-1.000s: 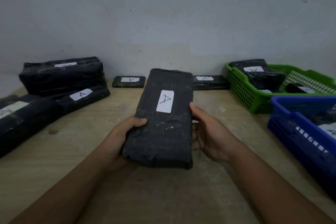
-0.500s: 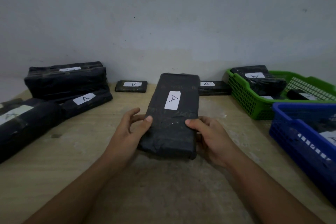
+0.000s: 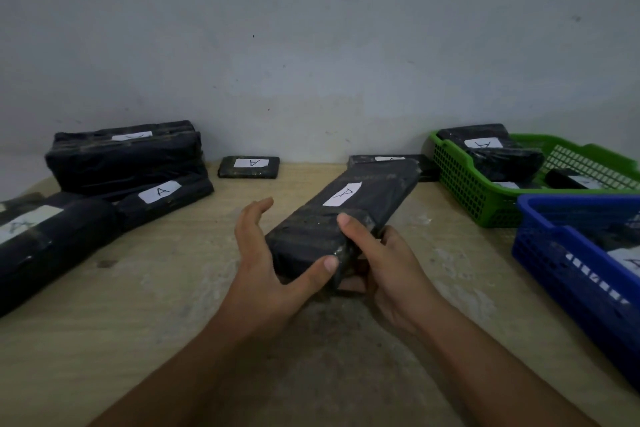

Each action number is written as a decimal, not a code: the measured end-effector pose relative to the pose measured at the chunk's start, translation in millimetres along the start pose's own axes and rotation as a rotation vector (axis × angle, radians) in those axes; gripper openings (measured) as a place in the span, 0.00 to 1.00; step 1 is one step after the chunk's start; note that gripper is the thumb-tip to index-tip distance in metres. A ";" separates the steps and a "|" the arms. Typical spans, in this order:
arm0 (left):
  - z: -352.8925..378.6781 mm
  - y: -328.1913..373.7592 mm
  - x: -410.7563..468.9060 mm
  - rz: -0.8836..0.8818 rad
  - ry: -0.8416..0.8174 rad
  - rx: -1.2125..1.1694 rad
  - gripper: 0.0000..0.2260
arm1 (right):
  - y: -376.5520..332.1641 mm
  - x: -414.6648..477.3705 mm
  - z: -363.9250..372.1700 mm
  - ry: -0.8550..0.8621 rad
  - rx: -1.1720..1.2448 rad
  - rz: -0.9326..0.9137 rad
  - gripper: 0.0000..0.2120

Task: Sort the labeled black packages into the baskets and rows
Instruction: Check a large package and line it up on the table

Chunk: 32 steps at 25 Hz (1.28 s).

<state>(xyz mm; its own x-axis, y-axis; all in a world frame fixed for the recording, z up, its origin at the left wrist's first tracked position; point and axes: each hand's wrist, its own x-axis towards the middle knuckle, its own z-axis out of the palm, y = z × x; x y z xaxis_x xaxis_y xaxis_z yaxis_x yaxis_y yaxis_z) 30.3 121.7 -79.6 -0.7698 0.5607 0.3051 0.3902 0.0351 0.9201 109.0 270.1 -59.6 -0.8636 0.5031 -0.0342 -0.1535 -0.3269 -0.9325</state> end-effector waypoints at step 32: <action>-30.6 -7.8 29.8 -0.217 0.056 -0.696 0.52 | -26.5 22.4 -44.0 0.157 0.119 -0.151 0.22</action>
<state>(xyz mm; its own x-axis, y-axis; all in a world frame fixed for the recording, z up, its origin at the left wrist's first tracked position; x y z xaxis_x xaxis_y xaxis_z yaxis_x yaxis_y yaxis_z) -11.2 112.7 -70.1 -0.8251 0.5574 0.0927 -0.1717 -0.4037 0.8986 114.9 325.2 -51.4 -0.7425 0.6687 0.0383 -0.3387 -0.3255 -0.8828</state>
